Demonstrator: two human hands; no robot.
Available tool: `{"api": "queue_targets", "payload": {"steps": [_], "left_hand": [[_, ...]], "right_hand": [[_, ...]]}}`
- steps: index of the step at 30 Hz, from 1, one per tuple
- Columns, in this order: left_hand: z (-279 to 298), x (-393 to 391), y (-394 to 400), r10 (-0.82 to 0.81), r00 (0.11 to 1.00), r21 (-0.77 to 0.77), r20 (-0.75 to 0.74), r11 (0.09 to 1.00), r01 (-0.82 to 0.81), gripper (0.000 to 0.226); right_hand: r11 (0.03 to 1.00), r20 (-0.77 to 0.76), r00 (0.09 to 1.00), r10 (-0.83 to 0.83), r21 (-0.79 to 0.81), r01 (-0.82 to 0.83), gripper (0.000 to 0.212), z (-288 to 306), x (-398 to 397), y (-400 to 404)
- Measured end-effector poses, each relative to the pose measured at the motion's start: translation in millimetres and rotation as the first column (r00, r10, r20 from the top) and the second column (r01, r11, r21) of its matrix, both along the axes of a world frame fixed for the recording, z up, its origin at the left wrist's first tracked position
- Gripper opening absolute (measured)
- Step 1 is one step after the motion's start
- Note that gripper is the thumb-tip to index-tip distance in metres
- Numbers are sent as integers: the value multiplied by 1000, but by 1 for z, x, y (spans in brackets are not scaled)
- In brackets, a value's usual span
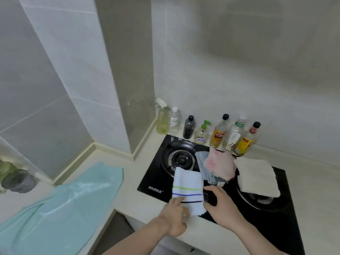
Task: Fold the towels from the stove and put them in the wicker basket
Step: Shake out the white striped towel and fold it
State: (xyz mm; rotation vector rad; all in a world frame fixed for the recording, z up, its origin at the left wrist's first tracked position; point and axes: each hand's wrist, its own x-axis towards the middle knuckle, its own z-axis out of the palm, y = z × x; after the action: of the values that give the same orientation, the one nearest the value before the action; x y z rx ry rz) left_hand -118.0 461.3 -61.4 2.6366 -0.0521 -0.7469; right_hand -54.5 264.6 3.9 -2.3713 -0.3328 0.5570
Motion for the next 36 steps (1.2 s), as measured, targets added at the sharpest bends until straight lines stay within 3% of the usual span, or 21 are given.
{"api": "queue_targets", "payload": {"steps": [4, 7, 10, 12, 14, 16, 20, 24, 26, 30, 32, 36], "left_hand": [[-26, 21, -36, -117, 988, 169, -101, 977, 133, 59], [-37, 31, -46, -111, 991, 246, -72, 961, 125, 63], [-34, 39, -42, -13, 999, 86, 51, 996, 9, 55], [-22, 44, -35, 169, 971, -109, 168, 982, -152, 32], [-1, 50, -28, 391, 896, -352, 208, 885, -305, 7], [29, 59, -23, 517, 830, -527, 210, 775, -349, 14], [100, 81, -19, 511, 849, -750, 135, 613, -250, 27], [148, 98, -23, 443, 889, -850, 117, 508, -142, 6], [169, 105, -28, 412, 906, -890, 100, 444, -104, 8], [205, 114, -41, 303, 951, -924, 63, 377, -59, 15], [219, 117, -46, 264, 961, -918, 85, 396, -28, 15], [235, 124, -56, 343, 901, -841, 267, 539, 44, 20]], "right_hand": [[998, -26, 997, -66, 4, 66, 48, -6, 12, -41], [991, -35, 991, -131, 18, 132, 48, -8, 15, -66], [982, -55, 981, -186, 22, 188, 47, -10, 17, -84], [975, -64, 974, -219, 30, 221, 48, -12, 17, -91], [967, -82, 966, -245, 48, 249, 48, -11, 17, -94], [957, -109, 959, -263, 96, 274, 46, -5, 18, -92], [941, -149, 961, -235, 215, 263, 41, 22, 24, -77], [927, -127, 976, -177, 312, 209, 51, 57, 34, -60], [909, -89, 977, -193, 360, 212, 52, 76, 39, -52], [874, 50, 960, -277, 429, 230, 17, 112, 46, -49], [869, 100, 943, -317, 428, 247, 3, 127, 47, -54], [846, 149, 903, -404, 435, 307, 6, 145, 44, -78]]}}
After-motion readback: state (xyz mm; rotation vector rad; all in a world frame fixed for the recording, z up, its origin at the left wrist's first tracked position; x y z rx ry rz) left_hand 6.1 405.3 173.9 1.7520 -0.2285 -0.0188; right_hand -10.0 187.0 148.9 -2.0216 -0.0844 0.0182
